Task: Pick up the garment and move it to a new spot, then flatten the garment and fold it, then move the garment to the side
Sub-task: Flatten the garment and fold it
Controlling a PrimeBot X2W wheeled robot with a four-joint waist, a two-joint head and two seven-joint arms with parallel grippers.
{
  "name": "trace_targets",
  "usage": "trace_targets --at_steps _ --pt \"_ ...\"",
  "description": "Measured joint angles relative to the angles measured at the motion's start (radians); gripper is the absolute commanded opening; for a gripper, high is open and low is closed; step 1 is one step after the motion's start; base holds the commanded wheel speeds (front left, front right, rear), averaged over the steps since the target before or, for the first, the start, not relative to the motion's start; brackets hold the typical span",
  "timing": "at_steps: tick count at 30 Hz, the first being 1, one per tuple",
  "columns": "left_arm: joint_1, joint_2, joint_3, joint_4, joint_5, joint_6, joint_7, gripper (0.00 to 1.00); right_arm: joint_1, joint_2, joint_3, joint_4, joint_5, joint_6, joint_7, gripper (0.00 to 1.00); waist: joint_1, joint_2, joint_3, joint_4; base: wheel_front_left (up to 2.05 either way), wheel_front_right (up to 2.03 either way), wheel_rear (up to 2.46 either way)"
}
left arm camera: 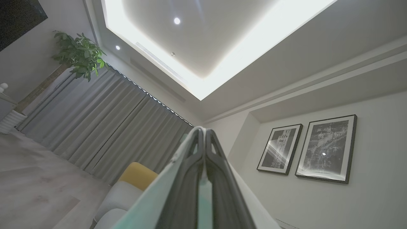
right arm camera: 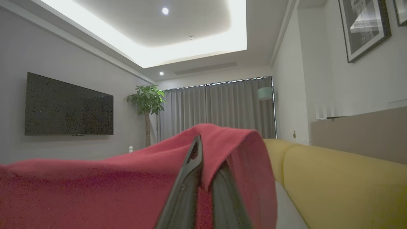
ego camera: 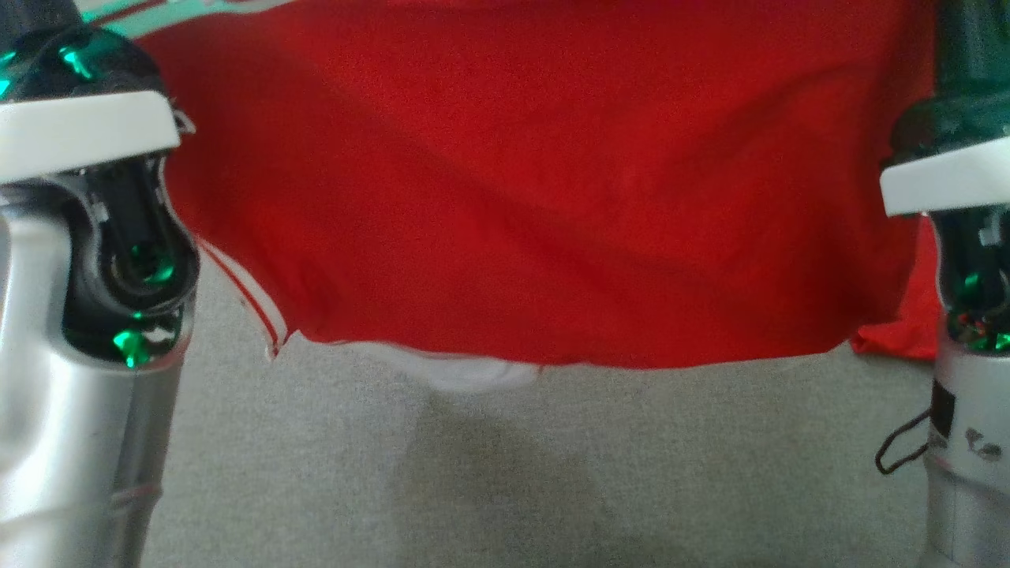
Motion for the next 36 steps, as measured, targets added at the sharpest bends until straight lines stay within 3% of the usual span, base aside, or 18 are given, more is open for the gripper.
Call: trace_targets --at_steps 6,14,21,24,30,36 --pt "-0.021 0.025 0.005 0.063 -0.014 0.004 0.057 0.00 -0.011 0.012 -0.026 0.038 0.014 0.000 0.037 0.00 0.0001 0.0000 0.048 0.001 0.00 0.00 0.00" --pt "-0.299 0.034 -0.035 0.454 0.004 -0.077 0.094 0.00 -0.293 -0.006 -0.007 0.367 0.060 0.000 0.043 0.00 0.0004 0.0000 0.175 0.000 0.00 0.00 0.00" --pt "-0.625 0.034 -0.026 0.771 0.057 -0.179 0.002 0.00 -0.669 -0.044 0.040 0.718 0.028 0.000 -0.221 0.00 0.0006 -0.0001 0.298 0.000 0.00 0.00 0.00" --pt "-0.702 0.027 -0.018 0.853 0.063 -0.228 -0.045 0.00 -0.748 -0.065 0.120 0.829 0.006 0.000 -0.331 0.00 0.0005 -0.0001 0.331 0.004 0.00 0.00 0.00" --pt "-0.716 -0.019 -0.035 0.963 0.065 -0.325 -0.076 0.00 -0.744 -0.079 0.174 1.043 0.049 0.000 -0.401 0.00 0.0006 -0.0001 0.368 0.028 0.00 0.00 0.00" --pt "-0.563 -0.046 -0.087 1.044 0.081 -0.385 -0.086 0.00 -0.662 -0.135 0.292 1.150 0.147 0.000 -0.337 0.00 0.0004 -0.0001 0.369 0.069 0.00 0.00 0.00"
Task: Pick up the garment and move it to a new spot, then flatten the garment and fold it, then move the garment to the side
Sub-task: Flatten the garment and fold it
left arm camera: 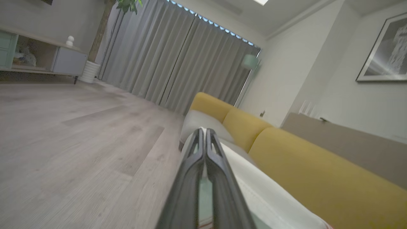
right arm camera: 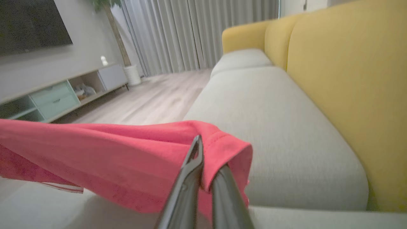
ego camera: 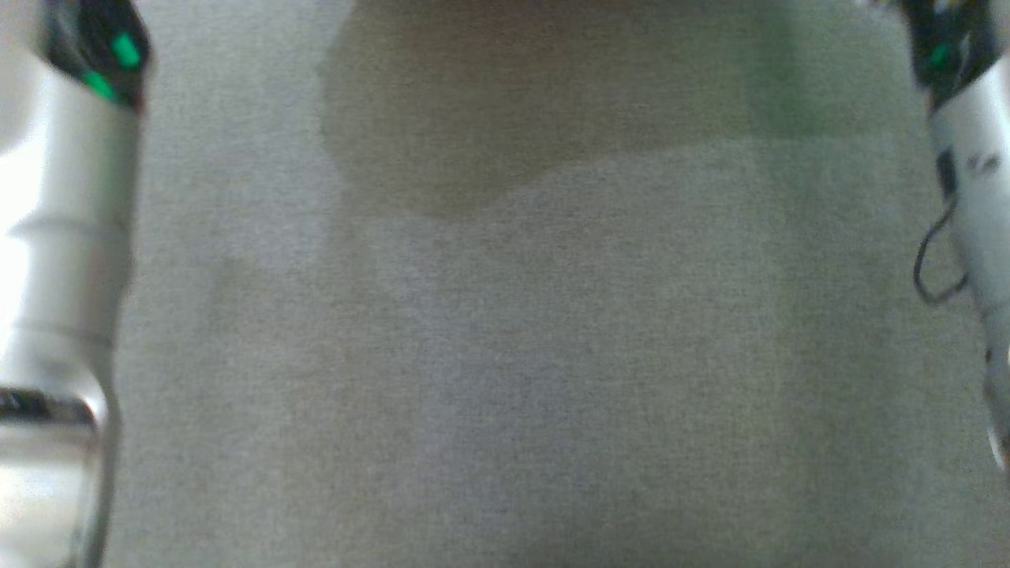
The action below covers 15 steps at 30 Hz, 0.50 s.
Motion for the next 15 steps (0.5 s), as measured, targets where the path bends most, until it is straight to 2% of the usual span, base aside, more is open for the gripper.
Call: trace_targets --at_steps 5,9,15 --pt "0.178 -0.001 -0.065 0.017 0.024 -0.030 -0.004 0.00 0.146 -0.060 0.148 0.005 0.107 0.000 0.125 0.00 -0.0002 0.0000 -0.034 0.027 0.00 0.00 0.00" --pt "0.301 0.013 -0.132 -0.009 0.030 -0.042 0.045 0.00 0.263 -0.124 0.236 -0.038 0.204 0.000 0.208 0.00 -0.0005 0.0001 -0.079 0.041 0.00 0.00 0.00" --pt "0.497 0.118 -0.243 -0.123 0.081 -0.050 0.140 0.00 0.368 -0.209 0.352 -0.142 0.300 0.000 0.266 0.00 -0.0005 0.0001 -0.151 0.049 0.00 0.00 0.00"
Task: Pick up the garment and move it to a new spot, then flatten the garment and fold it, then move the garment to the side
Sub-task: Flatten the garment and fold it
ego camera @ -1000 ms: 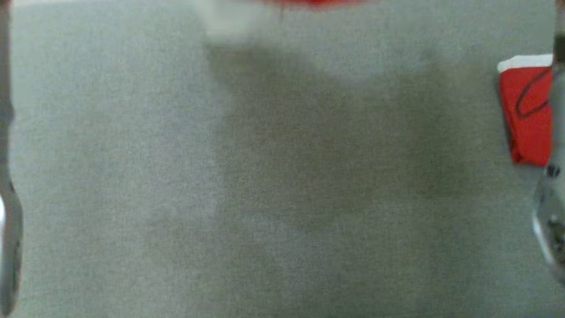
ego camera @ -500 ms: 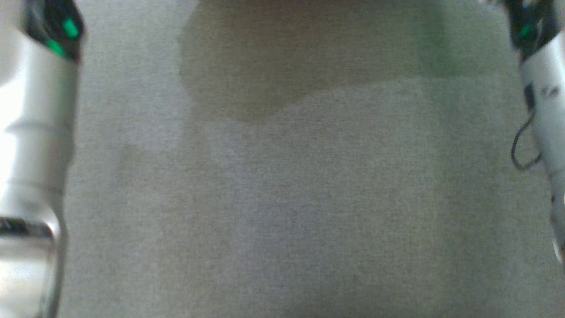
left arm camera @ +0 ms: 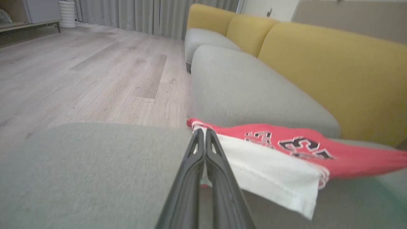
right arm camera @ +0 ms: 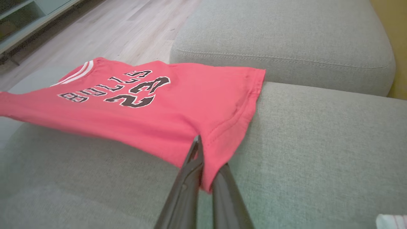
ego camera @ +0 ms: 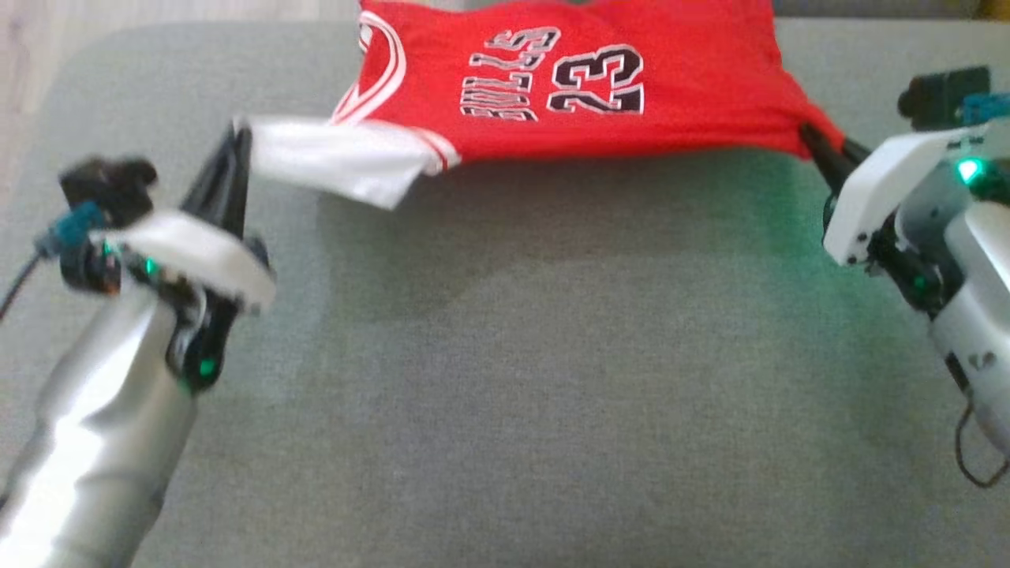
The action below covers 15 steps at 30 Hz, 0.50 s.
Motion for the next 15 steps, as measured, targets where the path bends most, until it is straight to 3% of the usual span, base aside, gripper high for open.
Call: trace_targets --at_steps 8,15 --pt "0.197 0.118 -0.088 -0.225 -0.002 0.002 0.188 0.00 0.107 -0.070 0.122 -0.091 0.077 0.000 0.042 0.00 0.0001 0.0000 -0.091 0.005 0.00 0.00 0.00" --pt "0.364 0.216 -0.098 -0.462 -0.079 0.067 0.329 0.00 0.172 -0.099 0.193 -0.150 0.150 0.000 0.090 0.00 0.0000 0.0000 -0.158 -0.005 0.00 0.00 0.00"
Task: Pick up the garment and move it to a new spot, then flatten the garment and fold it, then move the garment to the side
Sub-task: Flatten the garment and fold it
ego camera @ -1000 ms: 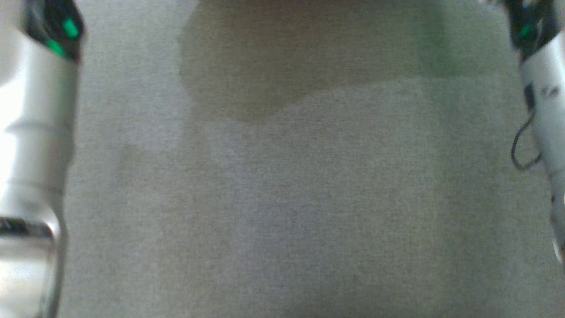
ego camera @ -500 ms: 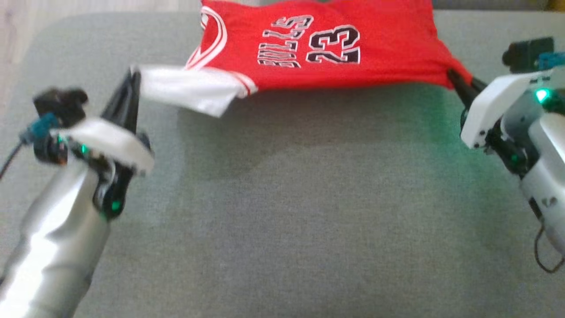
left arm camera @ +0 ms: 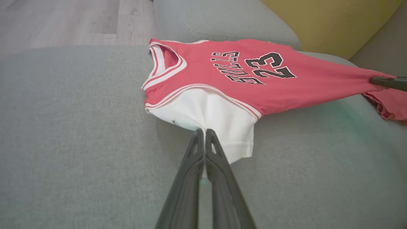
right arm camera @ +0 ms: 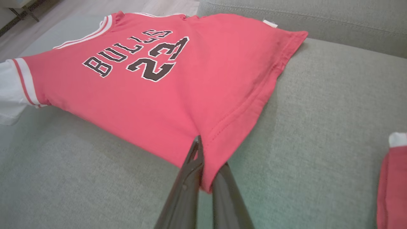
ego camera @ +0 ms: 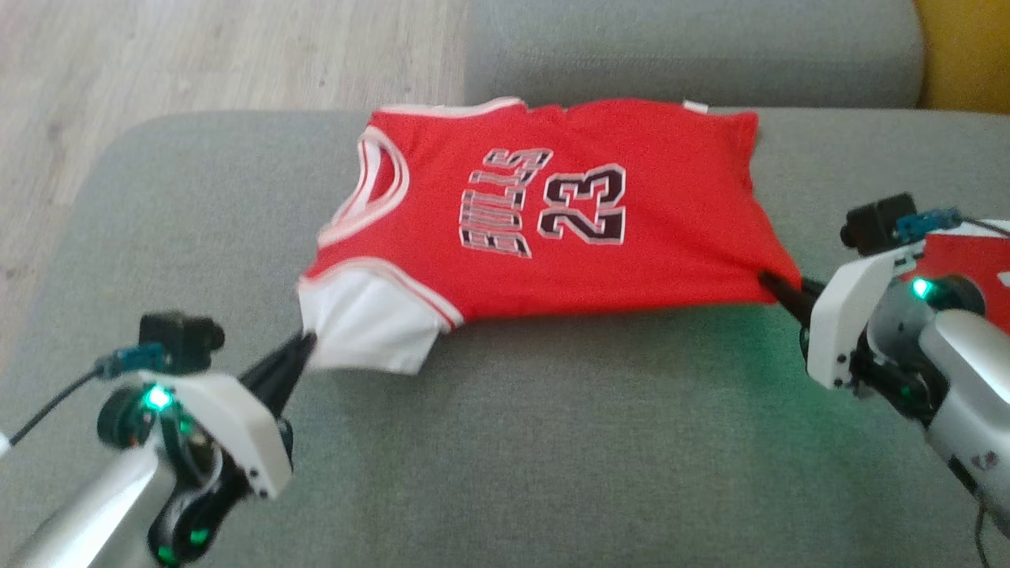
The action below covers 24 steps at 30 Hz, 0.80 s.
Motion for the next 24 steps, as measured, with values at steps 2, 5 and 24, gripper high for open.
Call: trace_targets --at_steps 2,5,24 --pt "0.051 0.029 0.001 -0.076 -0.037 0.026 0.043 0.00 0.016 -0.017 0.021 -0.021 0.020 0.000 0.018 0.00 0.0000 0.0000 -0.019 -0.004 0.00 0.00 0.00" --pt "0.114 0.076 0.005 -0.185 -0.089 0.060 0.103 0.00 0.042 -0.036 0.036 -0.055 0.067 0.000 0.039 0.00 0.0001 0.0000 -0.041 -0.011 0.00 0.00 0.00" --pt "0.008 0.091 0.055 -0.236 -0.086 0.128 0.129 0.00 0.026 -0.049 0.028 -0.098 0.128 0.000 0.053 0.00 0.0004 0.0000 0.047 -0.037 0.00 0.00 0.00"
